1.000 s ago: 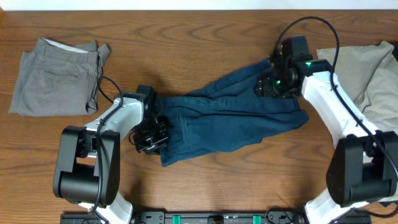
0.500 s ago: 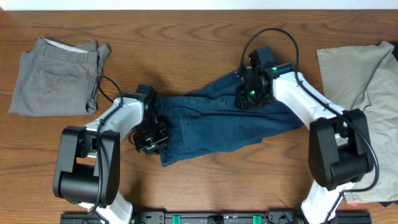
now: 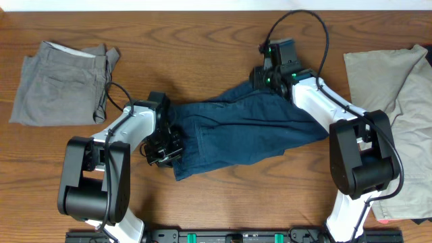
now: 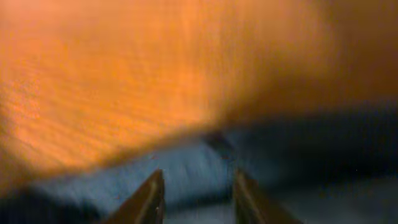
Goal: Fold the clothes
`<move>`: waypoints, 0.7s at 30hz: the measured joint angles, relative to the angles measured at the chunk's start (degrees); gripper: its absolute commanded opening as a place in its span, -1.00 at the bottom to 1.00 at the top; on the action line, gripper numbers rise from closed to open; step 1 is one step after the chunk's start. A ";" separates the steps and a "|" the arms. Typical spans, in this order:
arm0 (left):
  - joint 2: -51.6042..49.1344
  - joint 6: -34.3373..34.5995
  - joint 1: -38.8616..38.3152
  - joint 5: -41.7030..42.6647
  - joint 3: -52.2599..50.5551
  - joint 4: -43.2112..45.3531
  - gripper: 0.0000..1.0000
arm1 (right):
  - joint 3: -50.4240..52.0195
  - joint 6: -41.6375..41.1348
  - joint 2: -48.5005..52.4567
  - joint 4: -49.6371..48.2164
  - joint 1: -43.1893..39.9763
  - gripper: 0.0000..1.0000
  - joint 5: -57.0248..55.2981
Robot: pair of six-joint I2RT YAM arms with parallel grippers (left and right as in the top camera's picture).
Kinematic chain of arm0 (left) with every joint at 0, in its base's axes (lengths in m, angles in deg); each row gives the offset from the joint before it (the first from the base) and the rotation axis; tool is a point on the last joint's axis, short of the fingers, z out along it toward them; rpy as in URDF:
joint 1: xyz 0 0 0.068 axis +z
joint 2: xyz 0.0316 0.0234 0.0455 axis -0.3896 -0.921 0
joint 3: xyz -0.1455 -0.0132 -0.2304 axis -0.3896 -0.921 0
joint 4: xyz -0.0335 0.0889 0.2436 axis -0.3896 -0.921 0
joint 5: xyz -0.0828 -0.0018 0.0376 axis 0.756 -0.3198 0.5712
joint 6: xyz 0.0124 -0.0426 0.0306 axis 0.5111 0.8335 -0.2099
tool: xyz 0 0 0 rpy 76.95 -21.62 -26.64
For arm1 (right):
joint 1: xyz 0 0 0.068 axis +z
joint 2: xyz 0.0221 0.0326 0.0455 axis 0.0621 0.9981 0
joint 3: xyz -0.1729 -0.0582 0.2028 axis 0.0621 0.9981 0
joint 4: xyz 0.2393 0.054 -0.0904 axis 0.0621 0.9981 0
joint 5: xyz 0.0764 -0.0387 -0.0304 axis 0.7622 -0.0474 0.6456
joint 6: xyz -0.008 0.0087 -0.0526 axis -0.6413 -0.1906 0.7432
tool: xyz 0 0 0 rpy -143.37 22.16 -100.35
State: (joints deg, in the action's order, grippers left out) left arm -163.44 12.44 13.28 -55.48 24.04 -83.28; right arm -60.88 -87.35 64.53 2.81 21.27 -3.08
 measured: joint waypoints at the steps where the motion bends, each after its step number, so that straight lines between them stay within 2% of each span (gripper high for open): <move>1: 0.00 0.00 0.00 0.02 0.00 0.07 -0.37 | 0.02 0.15 -0.22 2.91 -0.02 -0.10 0.22; 5: 0.00 0.04 0.00 0.00 0.00 0.15 -0.36 | 0.15 1.79 -2.97 11.52 -0.07 0.33 0.46; 7: 0.00 0.07 0.00 0.02 0.00 0.15 -0.36 | 0.15 3.41 -5.25 13.79 0.00 0.40 0.52; 14: 0.00 0.07 0.00 0.02 0.00 0.17 -0.36 | 0.13 3.54 -6.36 14.21 1.51 0.33 0.42; 17: 0.00 0.07 0.00 0.00 0.00 0.17 -0.36 | 0.13 -0.83 -5.01 14.53 2.27 0.25 0.46; 21: 0.00 0.07 0.00 0.02 0.00 0.20 -0.36 | 0.13 -9.66 -2.86 14.95 2.40 0.29 0.37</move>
State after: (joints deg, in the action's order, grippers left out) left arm -163.44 12.50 13.28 -55.46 24.04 -83.08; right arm -60.75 -97.01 61.67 17.76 23.68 -2.71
